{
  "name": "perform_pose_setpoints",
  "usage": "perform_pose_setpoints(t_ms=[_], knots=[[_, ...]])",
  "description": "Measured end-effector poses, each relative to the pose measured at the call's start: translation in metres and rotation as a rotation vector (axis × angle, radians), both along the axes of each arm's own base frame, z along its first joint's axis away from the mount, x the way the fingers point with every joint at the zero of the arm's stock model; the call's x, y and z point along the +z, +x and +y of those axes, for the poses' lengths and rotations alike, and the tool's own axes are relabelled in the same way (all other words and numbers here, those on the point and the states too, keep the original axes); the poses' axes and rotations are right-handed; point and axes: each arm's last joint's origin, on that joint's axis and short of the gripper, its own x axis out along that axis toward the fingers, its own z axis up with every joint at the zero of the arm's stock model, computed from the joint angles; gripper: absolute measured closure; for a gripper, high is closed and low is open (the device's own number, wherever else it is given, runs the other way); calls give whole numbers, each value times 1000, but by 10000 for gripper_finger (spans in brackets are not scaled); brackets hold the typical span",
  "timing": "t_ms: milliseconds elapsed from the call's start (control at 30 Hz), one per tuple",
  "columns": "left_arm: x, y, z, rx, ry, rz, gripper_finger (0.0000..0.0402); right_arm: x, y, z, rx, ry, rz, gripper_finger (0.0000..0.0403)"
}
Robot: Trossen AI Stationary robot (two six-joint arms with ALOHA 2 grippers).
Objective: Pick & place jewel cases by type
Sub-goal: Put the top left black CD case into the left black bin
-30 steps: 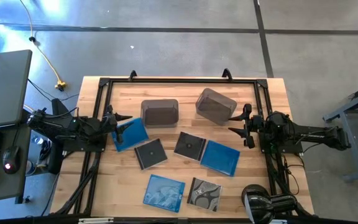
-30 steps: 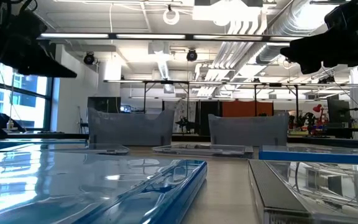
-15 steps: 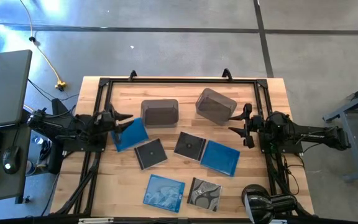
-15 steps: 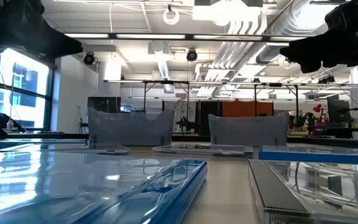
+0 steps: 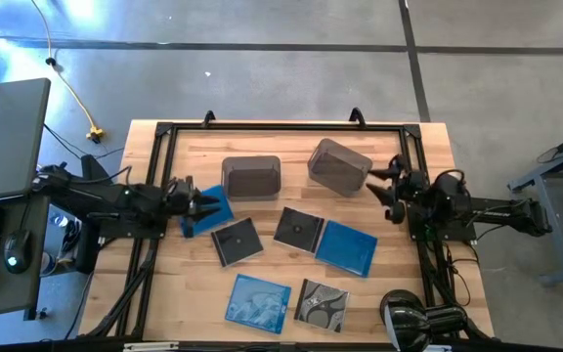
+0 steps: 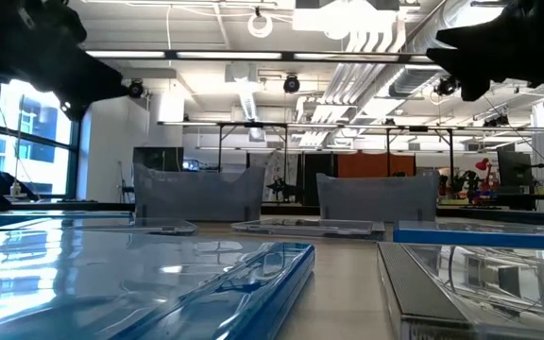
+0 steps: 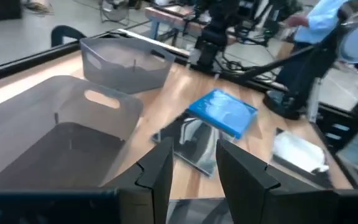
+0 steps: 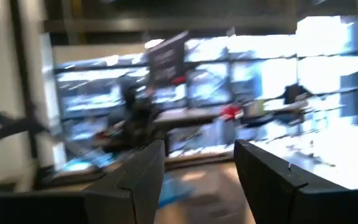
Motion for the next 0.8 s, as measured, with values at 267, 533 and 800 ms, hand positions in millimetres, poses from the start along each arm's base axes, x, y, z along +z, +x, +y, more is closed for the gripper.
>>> perform_pose_setpoints(t_ms=[267, 533, 800], knots=[[-4, 19, -6, -29, -63, 117, 279, -2, 0, -3, -153, -83, 50, 213], [-11, 33, -13, -106, -113, 275, 279, -6, 5, 1, 45, 41, 56, 213], [-6, 50, -14, -50, -5, 330, 279, -18, 24, 5, 31, 169, 160, 213]])
